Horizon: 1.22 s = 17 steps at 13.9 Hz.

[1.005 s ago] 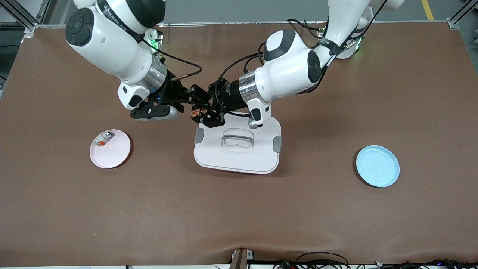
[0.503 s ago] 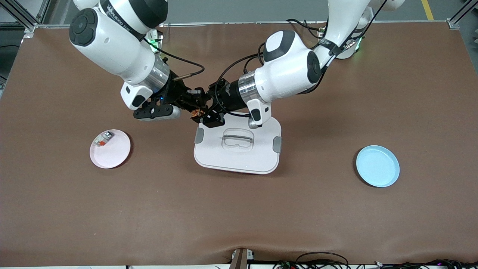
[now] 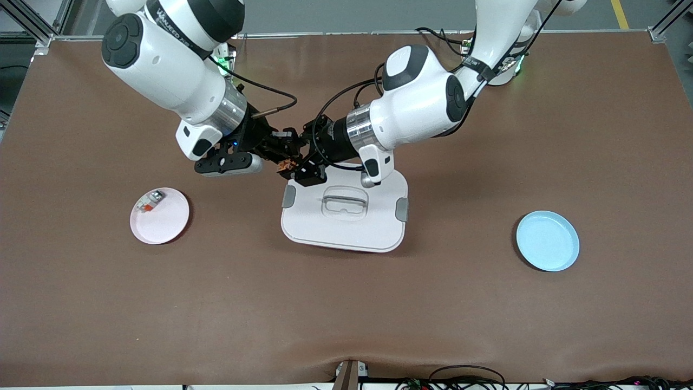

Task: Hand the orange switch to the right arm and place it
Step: 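Grasp the switch with the right gripper while the left gripper opens, then carry the switch to the pink plate while the left gripper withdraws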

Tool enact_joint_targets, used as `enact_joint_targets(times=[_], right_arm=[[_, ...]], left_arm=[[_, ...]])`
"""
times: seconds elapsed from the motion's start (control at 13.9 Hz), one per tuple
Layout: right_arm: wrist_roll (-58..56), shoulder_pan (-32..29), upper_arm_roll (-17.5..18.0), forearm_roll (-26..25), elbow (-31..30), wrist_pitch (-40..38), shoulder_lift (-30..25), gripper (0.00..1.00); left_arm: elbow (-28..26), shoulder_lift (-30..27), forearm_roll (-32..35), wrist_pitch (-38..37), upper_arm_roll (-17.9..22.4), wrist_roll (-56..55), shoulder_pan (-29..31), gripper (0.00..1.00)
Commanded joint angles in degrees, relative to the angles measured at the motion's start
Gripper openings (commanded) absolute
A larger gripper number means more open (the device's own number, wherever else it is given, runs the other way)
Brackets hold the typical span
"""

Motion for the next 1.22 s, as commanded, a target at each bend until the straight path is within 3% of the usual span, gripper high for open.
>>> enact_joint_targets(times=[0.0,0.29,0.43,0.57,0.72,0.86,1.15], right_arm=[[-0.11,-0.40,-0.30,0.51,1.42,-1.70,0.26,0.00],[-4.58,-2.86,-0.65,0.07,4.14,-9.32,0.00,0.00],[-13.34,-5.49,-0.83,-0.98,5.37,-14.68,-0.09,0.00],[-24.67,-8.13,-0.83,-4.48,5.56,-17.95,-0.35,0.00],[-35.05,-9.11,-0.83,-11.50,5.47,-19.36,-0.53,0.00],[-46.72,-10.68,-0.83,-17.22,5.03,-20.85,-0.62,0.00],[-69.32,-17.53,-0.83,-21.89,2.58,-19.20,-0.44,0.00]], left_arm=[[0.89,-0.59,3.15,0.31,0.69,-0.29,0.36,1.00],[0.89,-4.10,12.55,-2.58,1.30,-0.21,3.96,1.00],[0.89,-5.24,16.60,-5.74,1.30,-0.21,8.25,1.00],[0.89,-5.34,22.47,-7.60,1.39,-0.21,10.90,1.00],[0.89,-5.34,35.01,-9.87,1.39,1.71,12.75,1.00],[0.89,-5.51,43.04,-14.44,1.21,7.32,15.91,1.00],[0.89,-7.53,45.97,-24.44,1.39,30.59,24.24,1.00]])
